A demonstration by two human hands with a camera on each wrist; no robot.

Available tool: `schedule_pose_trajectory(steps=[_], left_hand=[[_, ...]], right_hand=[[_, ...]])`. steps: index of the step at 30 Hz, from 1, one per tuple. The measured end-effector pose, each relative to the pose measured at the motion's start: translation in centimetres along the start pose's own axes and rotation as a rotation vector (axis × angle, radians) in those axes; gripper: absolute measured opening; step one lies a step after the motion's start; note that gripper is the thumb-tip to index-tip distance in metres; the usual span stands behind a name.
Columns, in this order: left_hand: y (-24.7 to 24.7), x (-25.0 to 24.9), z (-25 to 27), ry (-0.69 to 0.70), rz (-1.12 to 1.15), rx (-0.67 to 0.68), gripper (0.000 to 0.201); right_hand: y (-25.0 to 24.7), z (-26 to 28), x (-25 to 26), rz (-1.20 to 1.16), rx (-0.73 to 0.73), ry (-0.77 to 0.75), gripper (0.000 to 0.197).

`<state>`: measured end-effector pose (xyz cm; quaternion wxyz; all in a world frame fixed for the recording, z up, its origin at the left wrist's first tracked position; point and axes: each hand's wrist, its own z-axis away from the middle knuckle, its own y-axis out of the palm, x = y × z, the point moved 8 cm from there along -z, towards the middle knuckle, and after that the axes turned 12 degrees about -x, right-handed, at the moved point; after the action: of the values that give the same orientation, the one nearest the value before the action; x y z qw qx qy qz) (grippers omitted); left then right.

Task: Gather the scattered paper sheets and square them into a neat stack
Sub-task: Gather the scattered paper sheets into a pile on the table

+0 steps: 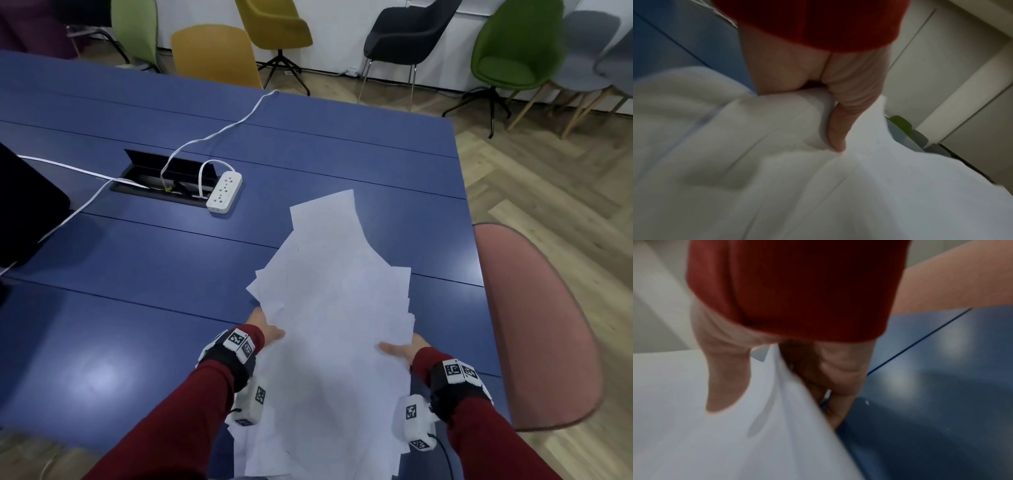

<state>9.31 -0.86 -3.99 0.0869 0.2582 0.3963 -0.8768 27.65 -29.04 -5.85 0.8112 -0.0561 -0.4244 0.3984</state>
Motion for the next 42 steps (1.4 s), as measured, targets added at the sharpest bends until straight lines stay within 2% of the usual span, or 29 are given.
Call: schedule_pose_trajectory(steps=[3, 6, 8, 10, 12, 14, 16, 20, 22, 24, 27, 30, 33, 36, 38, 39, 42], left_hand=[[0.2, 0.5, 0.3, 0.01, 0.004, 0.062, 0.074], [0.3, 0.6, 1.0, 0.023, 0.004, 0.121, 0.068], [0.1, 0.4, 1.5, 0.049, -0.002, 0.141, 0.066], [-0.2, 0.0, 1.7, 0.079, 0.004, 0.159, 0.065], [-0.3, -0.3, 1.9, 0.103, 0.005, 0.186, 0.069], [-0.5, -0.8, 2.2, 0.13, -0.007, 0.205, 0.073], [-0.6, -1.0, 2.3, 0.136, -0.006, 0.22, 0.069], [-1.9, 0.4, 1.8, 0.049, -0.016, 0.18, 0.039], [-2.1, 1.6, 0.9, 0.011, 0.029, 0.183, 0.042], [-2.2, 2.8, 0.3, -0.03, 0.093, 0.207, 0.046], [-2.0, 4.3, -0.4, -0.075, 0.128, 0.26, 0.051], [-2.2, 4.5, -0.4, -0.081, 0.187, 0.183, 0.038], [-3.0, 4.0, -0.1, -0.115, 0.406, -0.037, 0.03], [-3.6, 3.7, 0.1, -0.15, 0.55, -0.239, 0.029], [-2.9, 3.5, -0.1, -0.154, 0.625, -0.245, 0.031], [-2.2, 3.4, 0.0, -0.167, 0.655, -0.21, 0.035], [-0.7, 2.9, 0.5, -0.18, 0.649, -0.118, 0.041]], right_hand=[[-2.4, -0.1, 3.5, -0.285, -0.106, -0.071, 0.053], [-5.0, -1.7, 5.7, -0.31, -0.231, -0.133, 0.053], [-6.5, -2.3, 7.3, -0.301, -0.306, -0.19, 0.051], [-7.0, -2.8, 8.8, -0.247, -0.319, -0.239, 0.039], [-6.5, -3.1, 9.5, -0.165, -0.316, -0.252, 0.029], [-6.4, -3.7, 9.2, -0.064, -0.383, -0.246, 0.024], [-6.8, -4.6, 8.1, 0.049, -0.466, -0.204, 0.022], [-7.5, -4.1, 4.9, 0.191, -0.5, -0.006, 0.017], [-7.7, -4.2, 2.9, 0.178, -0.447, 0.068, 0.014], [-7.7, -3.6, 1.4, 0.123, -0.376, 0.122, 0.026], [-8.3, -3.0, -0.2, -0.01, -0.416, 0.197, 0.043], [-7.6, -2.7, -1.0, -0.193, -0.416, 0.111, 0.029], [-8.1, -2.7, -2.5, -0.304, -0.45, 0.081, 0.039], [-7.3, -2.1, -3.0, -0.399, -0.46, 0.17, 0.047], [-6.2, -1.0, -2.4, -0.215, -0.464, 0.207, 0.06], [-5.7, -0.5, -1.7, -0.121, -0.463, 0.171, 0.061], [-3.7, 0.2, -0.3, -0.119, -0.44, 0.061, 0.05]])
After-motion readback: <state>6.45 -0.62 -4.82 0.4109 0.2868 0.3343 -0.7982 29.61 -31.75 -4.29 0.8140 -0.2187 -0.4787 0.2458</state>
